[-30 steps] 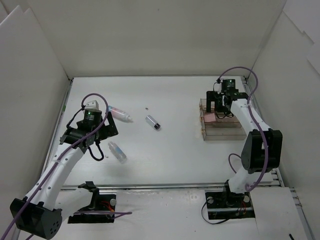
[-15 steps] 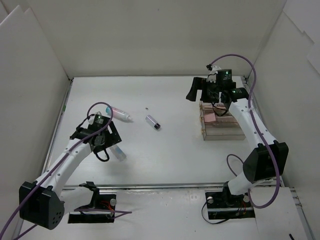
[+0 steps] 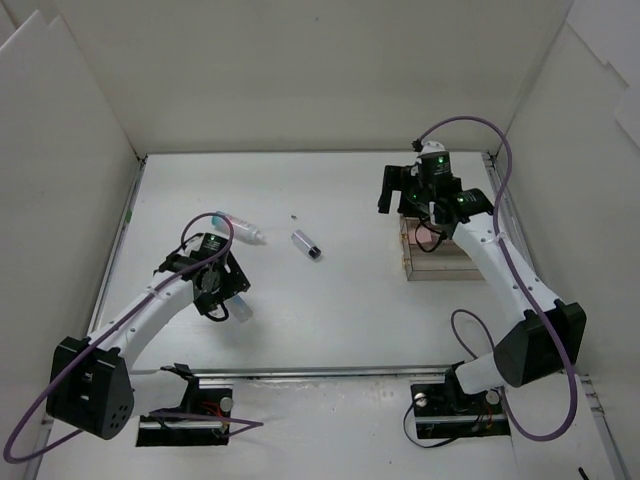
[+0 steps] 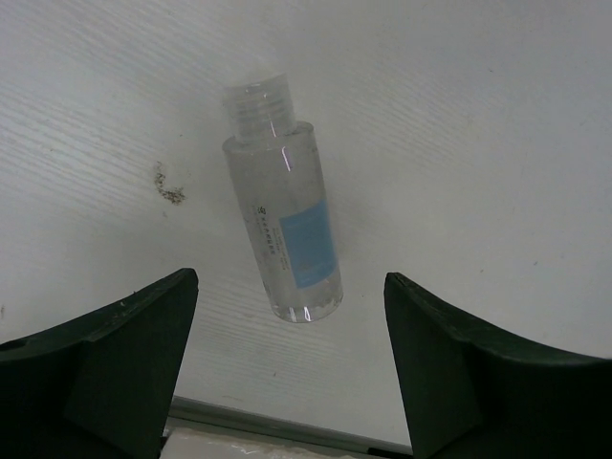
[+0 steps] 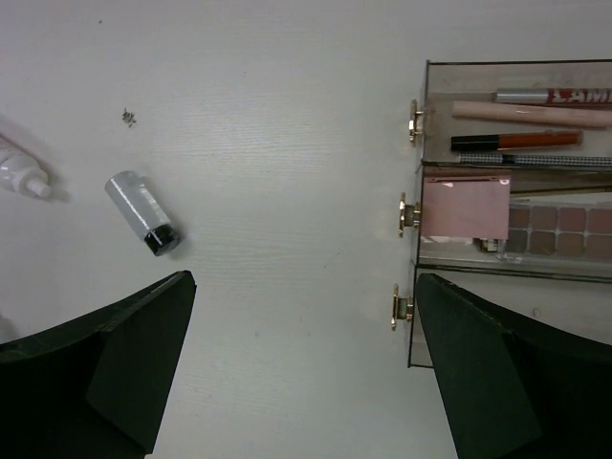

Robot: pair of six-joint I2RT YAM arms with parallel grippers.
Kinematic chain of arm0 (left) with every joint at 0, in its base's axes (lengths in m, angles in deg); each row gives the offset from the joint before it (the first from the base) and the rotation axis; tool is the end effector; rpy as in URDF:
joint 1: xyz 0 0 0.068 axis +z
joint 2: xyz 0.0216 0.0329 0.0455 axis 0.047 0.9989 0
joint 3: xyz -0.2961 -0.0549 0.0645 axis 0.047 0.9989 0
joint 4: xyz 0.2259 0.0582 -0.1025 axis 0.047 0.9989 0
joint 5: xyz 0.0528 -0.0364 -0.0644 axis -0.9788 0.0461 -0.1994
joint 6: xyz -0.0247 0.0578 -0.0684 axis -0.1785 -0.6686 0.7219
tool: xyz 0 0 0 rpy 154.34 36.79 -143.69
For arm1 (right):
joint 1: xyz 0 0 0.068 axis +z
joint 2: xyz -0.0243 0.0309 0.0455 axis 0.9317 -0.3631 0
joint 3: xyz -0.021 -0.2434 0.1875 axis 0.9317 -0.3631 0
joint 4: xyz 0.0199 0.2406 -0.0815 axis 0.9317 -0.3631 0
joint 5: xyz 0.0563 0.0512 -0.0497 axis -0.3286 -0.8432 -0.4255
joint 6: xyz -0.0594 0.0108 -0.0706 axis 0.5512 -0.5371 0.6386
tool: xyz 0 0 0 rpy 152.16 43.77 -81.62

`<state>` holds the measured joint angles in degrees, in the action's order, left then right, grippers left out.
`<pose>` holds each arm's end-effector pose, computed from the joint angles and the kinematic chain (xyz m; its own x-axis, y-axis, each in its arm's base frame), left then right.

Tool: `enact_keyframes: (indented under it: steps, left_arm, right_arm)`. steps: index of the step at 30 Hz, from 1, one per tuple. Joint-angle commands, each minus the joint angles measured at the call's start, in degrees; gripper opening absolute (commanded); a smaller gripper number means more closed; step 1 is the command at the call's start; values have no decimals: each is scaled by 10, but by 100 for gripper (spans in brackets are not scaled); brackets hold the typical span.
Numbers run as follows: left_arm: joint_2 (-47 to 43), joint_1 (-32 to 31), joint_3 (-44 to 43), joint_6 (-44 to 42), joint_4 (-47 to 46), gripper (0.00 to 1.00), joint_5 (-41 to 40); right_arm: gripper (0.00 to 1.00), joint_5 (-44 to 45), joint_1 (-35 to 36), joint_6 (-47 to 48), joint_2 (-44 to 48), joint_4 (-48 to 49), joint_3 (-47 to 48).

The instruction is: Organize the makeup

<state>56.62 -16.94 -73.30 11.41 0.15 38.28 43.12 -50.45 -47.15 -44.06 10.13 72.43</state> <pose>0.2183 -0.0712 0.2207 -0.7280 -0.6032 -0.3260 -0.5025 0.7928 -0.3449 0.3462 0.1173 0.3797 -0.5017 0.1370 -0.8541 -0.2073 0.9396 0.2725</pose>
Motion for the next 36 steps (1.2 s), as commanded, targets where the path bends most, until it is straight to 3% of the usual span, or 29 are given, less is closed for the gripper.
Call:
enact_keyframes:
  steps: [1, 6, 11, 14, 17, 20, 21, 25, 29, 30, 36]
  left_arm:
    - [7, -8, 5, 32, -24, 73, -3]
    - [33, -13, 21, 49, -40, 69, -5]
    - [80, -13, 13, 57, -48, 63, -9]
    - [101, -13, 5, 55, -54, 54, -16]
    - [116, -13, -2, 49, -63, 38, -24]
    - [127, -13, -8, 32, -76, 14, -21]
    - [130, -13, -9, 28, -82, 0, -21]
    - [103, -38, -30, -17, -89, 0, -45]
    - [3, -83, -51, -106, -137, 0, -98]
    - [-17, -89, -50, -162, -160, 0, -96]
    - [-137, -109, -22, -342, -369, 0, 35]
  right_arm:
    - [98, -2, -16, -12, 40, 19, -22]
    - [98, 77, 5, 22, 52, 15, -33]
    - [98, 81, 26, 30, 61, 15, -40]
    - [98, 80, 35, 38, 63, 14, -47]
    - [98, 79, 43, 43, 66, 13, -51]
    - [97, 75, 48, 48, 70, 13, -56]
    - [97, 68, 49, 50, 71, 12, -56]
    - [97, 6, 51, 51, 74, 13, -53]
    - [94, -75, 51, 44, 77, 12, -40]
    - [92, -89, 55, 41, 79, 13, -37]
    - [86, -170, 79, 37, 77, 14, 15]
